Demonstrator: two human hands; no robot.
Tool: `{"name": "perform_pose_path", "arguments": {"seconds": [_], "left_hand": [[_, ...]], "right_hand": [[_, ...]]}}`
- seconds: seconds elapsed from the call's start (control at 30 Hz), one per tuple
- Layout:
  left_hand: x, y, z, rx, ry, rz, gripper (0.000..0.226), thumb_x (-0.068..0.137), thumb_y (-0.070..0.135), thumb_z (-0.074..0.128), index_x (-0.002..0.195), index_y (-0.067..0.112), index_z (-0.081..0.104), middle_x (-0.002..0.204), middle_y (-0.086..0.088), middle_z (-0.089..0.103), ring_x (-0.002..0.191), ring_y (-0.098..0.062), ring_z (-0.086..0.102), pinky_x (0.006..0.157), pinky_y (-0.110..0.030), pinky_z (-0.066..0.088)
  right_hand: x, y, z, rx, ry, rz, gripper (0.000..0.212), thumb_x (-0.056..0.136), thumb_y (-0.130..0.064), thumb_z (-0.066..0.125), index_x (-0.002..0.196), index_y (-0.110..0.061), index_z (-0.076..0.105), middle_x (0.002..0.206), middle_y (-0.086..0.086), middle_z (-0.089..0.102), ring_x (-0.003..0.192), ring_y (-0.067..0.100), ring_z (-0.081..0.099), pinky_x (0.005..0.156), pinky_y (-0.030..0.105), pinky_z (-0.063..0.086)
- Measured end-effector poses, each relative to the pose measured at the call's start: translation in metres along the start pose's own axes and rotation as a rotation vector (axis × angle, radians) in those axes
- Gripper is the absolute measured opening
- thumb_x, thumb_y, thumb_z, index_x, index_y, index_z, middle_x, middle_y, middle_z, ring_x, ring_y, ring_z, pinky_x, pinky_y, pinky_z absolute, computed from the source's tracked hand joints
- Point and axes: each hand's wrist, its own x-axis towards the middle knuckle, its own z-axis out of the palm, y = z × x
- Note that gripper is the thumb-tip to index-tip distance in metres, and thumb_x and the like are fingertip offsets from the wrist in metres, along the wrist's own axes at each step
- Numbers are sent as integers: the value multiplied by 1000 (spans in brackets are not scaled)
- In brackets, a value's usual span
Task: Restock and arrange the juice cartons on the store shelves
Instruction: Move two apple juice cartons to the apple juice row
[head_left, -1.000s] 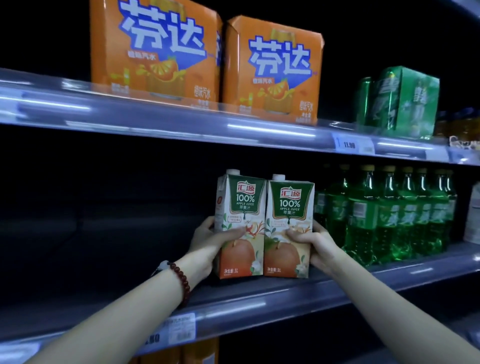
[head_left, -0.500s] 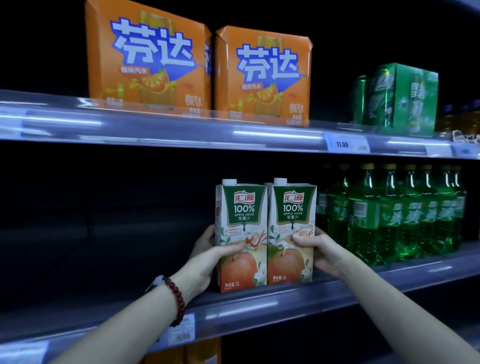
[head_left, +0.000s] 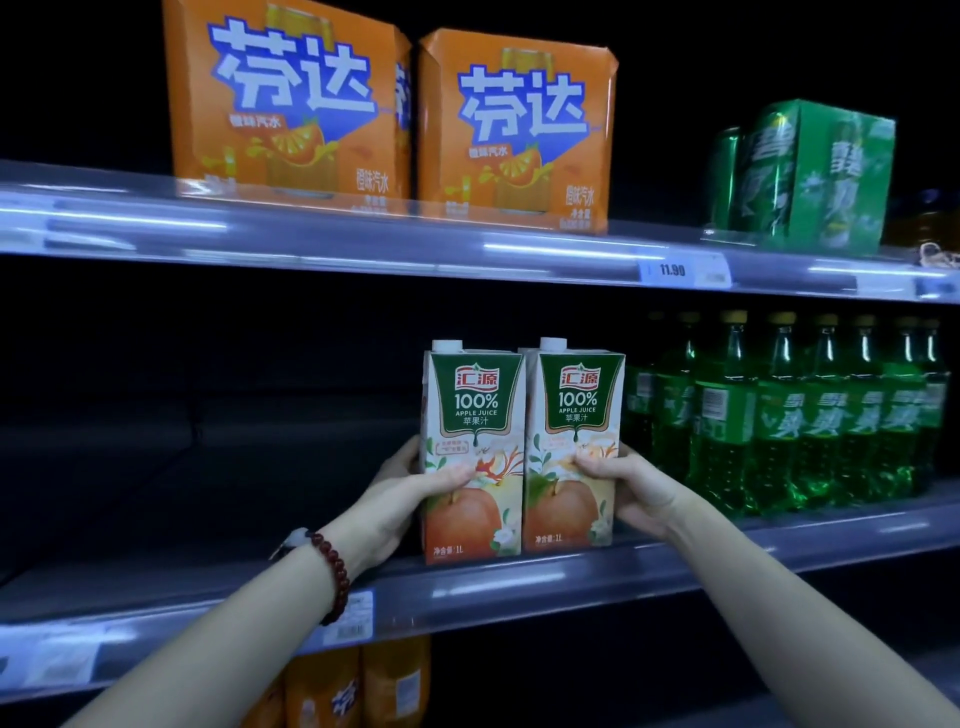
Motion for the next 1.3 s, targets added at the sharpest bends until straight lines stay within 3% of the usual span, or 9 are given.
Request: {"name": "perform_pose_path", "arguments": {"seconds": [0.23,0.43,0.53,0.67,0.83,0.93,1.07,1.17,1.3], "left_hand": [[-7,-2,5,111,73,4,63,63,34,85,119,27,57,109,0,74,96,-22,72,73,-33,60],[-36,12,15,770,337,52,51,73,63,68,112,33,54,100,15,66,86,-2,65,68,-16,51],[-56,13,27,1034,449,115,47,84,54,61,115,19,56,107,2,64,95,-16,61,78,-30,51],[-87,20,35,1299,444,110,31,88,31,60,115,15,57,106,-6,65,100,-24,61,82,-37,51],[-119,40,31,1409,460,64,25,90,28,54,112,17,61,102,-3,64,94,-22,61,80,-39,54],[-139,54,22,1418,453,37,23,91,26,53,109,15,63,99,-2,65,89,-21,62,77,-40,55],[-175,74,-8,1503,437,-52,20,88,25,53,103,19,64,100,-1,67,90,-22,62,76,-37,55],[-217,88,-47,1558,444,-110,19,86,27,53,102,20,64,102,-2,67,90,-22,62,71,-34,52],[-285,110,-110,1570,516,-207,21,84,27,55,101,22,65,102,-2,70,95,-24,63,71,-29,48]], "right_hand": [[-11,-1,5,-124,37,6,69,61,-23,87,120,-9,55,106,12,74,94,29,72,75,41,59],[-35,1,13,-628,249,-96,47,70,-65,69,97,-27,66,103,-3,72,93,15,67,89,35,51],[-47,2,27,-977,410,-69,64,80,-71,50,105,-14,61,103,8,65,93,25,61,81,34,48],[-72,-2,50,-1278,414,52,65,86,-54,56,123,-1,47,116,14,61,103,34,61,75,34,46],[-97,-6,90,-1520,303,115,63,85,-39,57,137,-7,41,127,9,53,112,30,56,91,36,47],[-109,-16,130,-1573,137,15,54,93,-31,48,142,-8,40,135,7,47,121,30,51,68,19,45],[-104,-4,183,-1569,139,-105,40,84,-36,59,118,-15,58,123,9,58,113,32,55,79,33,44],[-101,7,234,-1570,36,-168,14,84,-27,58,89,-14,55,99,9,63,87,29,59,66,29,41],[-103,31,317,-1531,-76,-199,11,80,-20,55,87,-13,52,92,6,60,77,28,55,66,29,42]]}}
